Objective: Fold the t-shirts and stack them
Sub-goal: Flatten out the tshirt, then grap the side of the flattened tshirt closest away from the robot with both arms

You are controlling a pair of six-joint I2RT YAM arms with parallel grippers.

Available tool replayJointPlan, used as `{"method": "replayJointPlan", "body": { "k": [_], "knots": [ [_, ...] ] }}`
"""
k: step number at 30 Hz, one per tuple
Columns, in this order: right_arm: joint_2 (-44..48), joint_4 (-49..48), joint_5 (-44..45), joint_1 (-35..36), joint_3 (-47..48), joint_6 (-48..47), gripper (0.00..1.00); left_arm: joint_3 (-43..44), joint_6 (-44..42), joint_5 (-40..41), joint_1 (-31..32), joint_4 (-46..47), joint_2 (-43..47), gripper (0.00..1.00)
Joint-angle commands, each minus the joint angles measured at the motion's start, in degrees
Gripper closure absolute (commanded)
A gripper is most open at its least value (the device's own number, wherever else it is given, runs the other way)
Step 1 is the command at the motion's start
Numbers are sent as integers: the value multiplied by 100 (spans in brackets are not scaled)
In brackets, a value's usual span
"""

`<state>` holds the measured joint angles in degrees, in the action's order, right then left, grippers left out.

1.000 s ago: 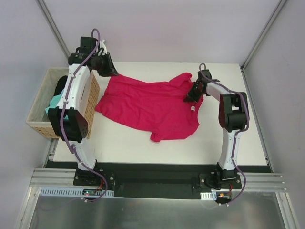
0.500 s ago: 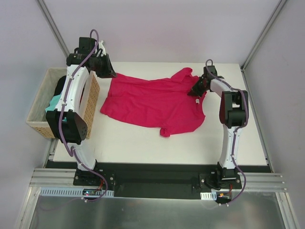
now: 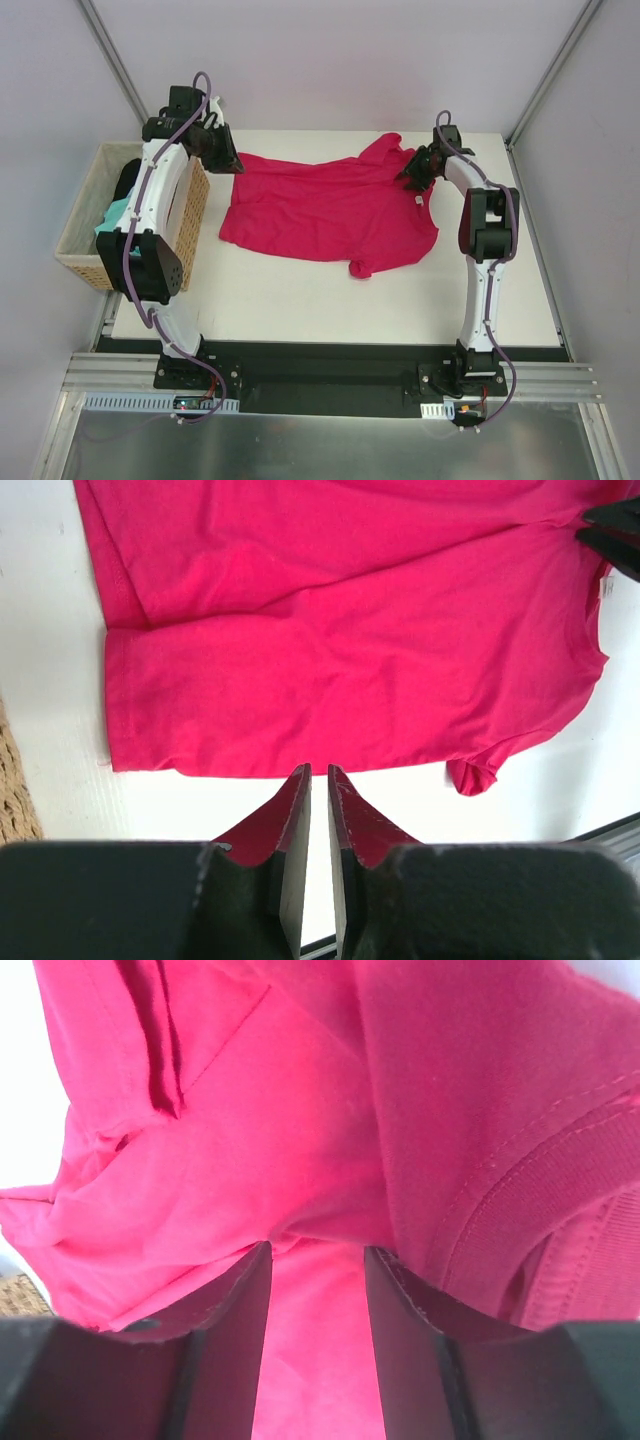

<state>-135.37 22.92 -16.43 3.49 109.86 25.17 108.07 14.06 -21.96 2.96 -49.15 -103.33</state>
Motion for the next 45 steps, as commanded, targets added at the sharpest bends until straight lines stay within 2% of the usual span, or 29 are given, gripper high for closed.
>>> {"method": "replayJointPlan", "body": {
  "k": [1, 5, 6, 10, 12, 18, 22, 25, 37, 45],
  "knots": [
    [765, 336, 183, -15, 343, -503, 55, -172, -71, 25, 29, -17, 401, 89],
    [1424, 345, 315, 47, -130, -583, 77, -295, -79, 7, 55, 159, 533, 89],
    [1626, 223, 385, 82, -610, -522, 81, -304, -79, -10, 55, 177, 542, 89],
    [2688, -156, 570, 388, -1844, -390, 87, -296, -88, -37, 90, 291, 551, 89],
    [2936, -261, 614, 547, -2457, -346, 90, -287, -114, -19, 108, 309, 568, 89],
    [3508, -472, 676, 1206, -3619, -162, 89, -330, -185, -2, 126, 327, 682, 89],
    [3772, -718, 772, 1268, -4515, 163, 84, -444, -176, 42, 178, 327, 875, 89],
    [3922, -824, 922, 1260, -4815, 313, 83, -603, -176, 68, 231, 318, 1034, 89],
    [4440, -789, 1203, 1330, -5150, 322, 83, -1314, -176, 235, 275, 327, 1482, 88],
    [4581, -692, 1186, 1681, -5387, 392, 83, -1456, -158, 279, 372, 441, 1447, 89]
  ]
}}
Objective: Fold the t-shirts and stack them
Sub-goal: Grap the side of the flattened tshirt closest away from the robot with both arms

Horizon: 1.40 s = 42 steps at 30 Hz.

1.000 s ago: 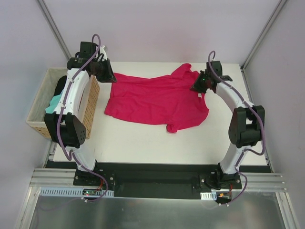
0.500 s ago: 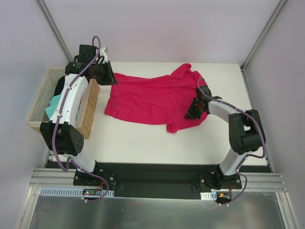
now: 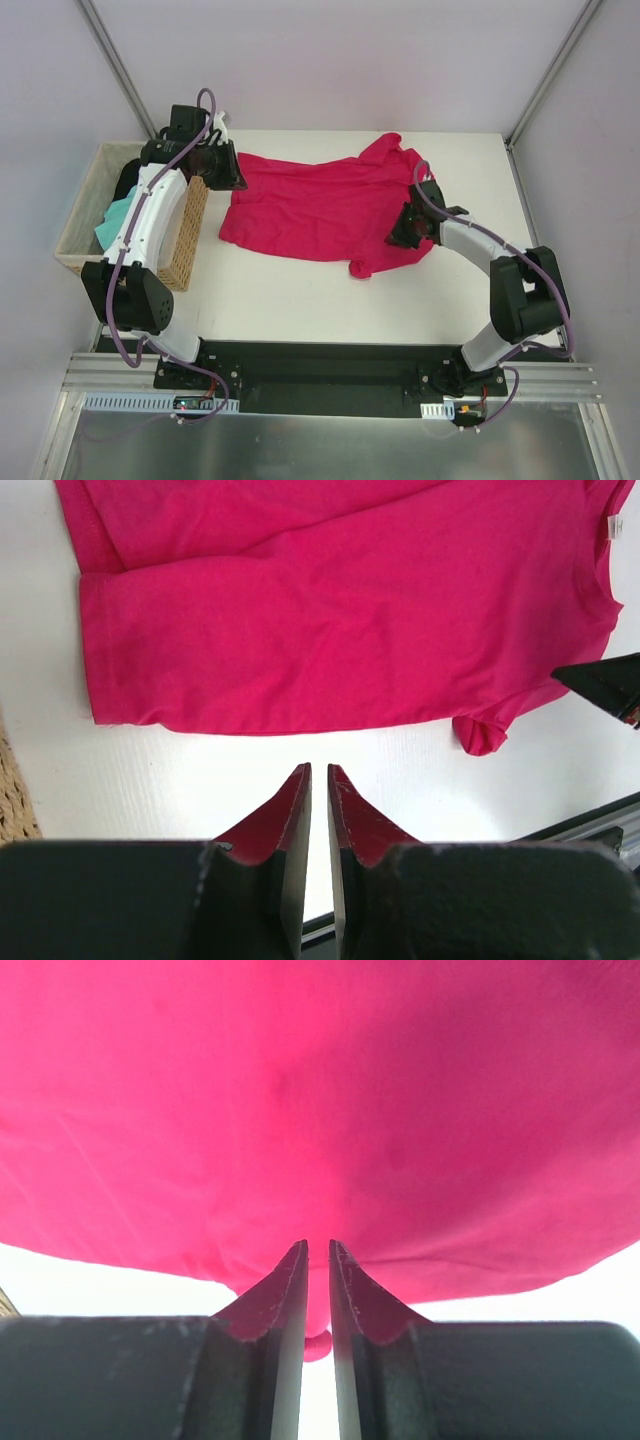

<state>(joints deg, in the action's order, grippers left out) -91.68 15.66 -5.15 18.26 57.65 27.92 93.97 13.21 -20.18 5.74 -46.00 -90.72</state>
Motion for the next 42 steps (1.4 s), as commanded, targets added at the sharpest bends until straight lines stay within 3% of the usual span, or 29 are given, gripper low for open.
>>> {"method": "replayJointPlan", "body": {
  "k": [1, 22, 42],
  "knots": [
    [238, 25, 66, 248, -244, 143, 83, -46, -73, 94, 103, 135, 195, 89],
    [590, 192, 480, 1021, -781, 363, 83, 86, -143, -47, 191, 144, -51, 89],
    [-104, -2, 295, 1610, -571, 486, 87, -424, -205, 128, 200, 144, 396, 89]
  ]
}}
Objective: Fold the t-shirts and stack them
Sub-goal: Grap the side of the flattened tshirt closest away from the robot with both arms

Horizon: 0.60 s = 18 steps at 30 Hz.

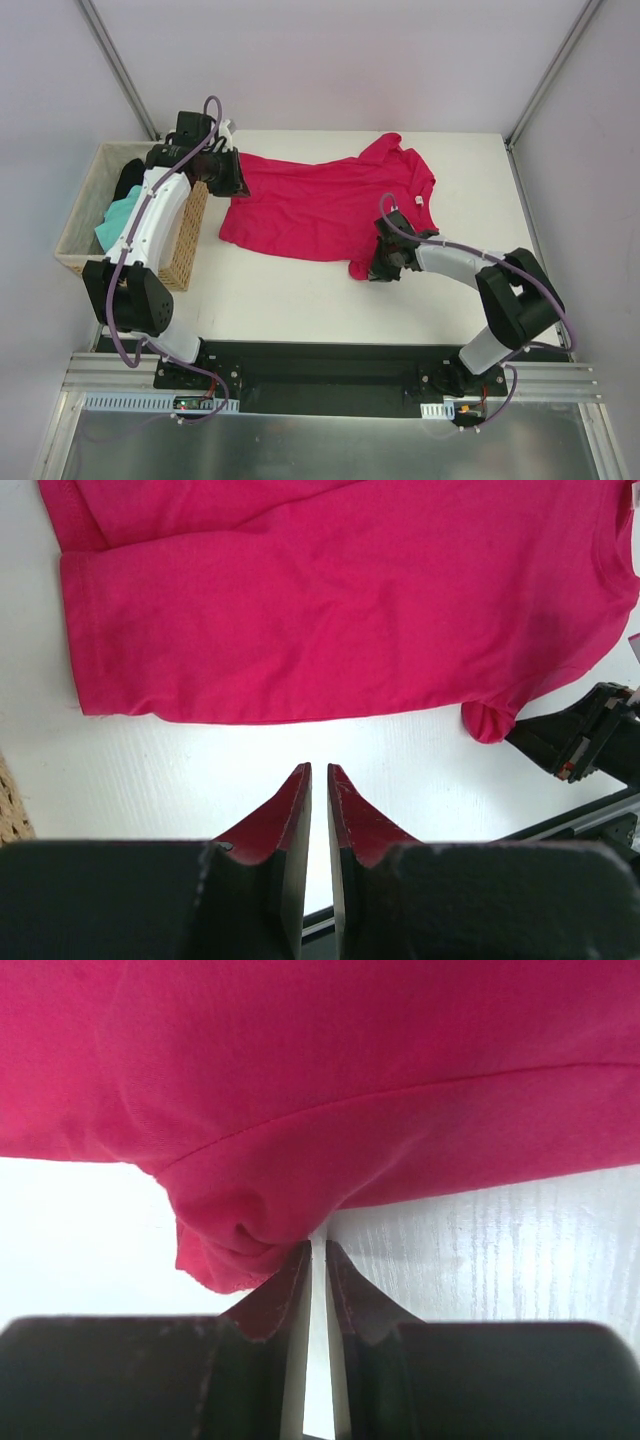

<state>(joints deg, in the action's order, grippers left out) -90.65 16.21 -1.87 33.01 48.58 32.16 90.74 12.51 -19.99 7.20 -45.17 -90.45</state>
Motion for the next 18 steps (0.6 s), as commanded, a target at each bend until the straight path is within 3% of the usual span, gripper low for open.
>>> {"method": "replayJointPlan", "body": {
  "k": [1, 11, 18],
  "knots": [
    [-251, -56, -59, 144, 389, 45, 87, -161, -135, 135, 53, 52, 405, 89],
    [-928, 163, -165, 197, 1469, -298, 88, -408, -144, 267, 53, 52, 748, 88],
    [-911, 304, -59, 197, 1637, -369, 88, -513, -135, 294, 45, 52, 837, 88]
  ]
}}
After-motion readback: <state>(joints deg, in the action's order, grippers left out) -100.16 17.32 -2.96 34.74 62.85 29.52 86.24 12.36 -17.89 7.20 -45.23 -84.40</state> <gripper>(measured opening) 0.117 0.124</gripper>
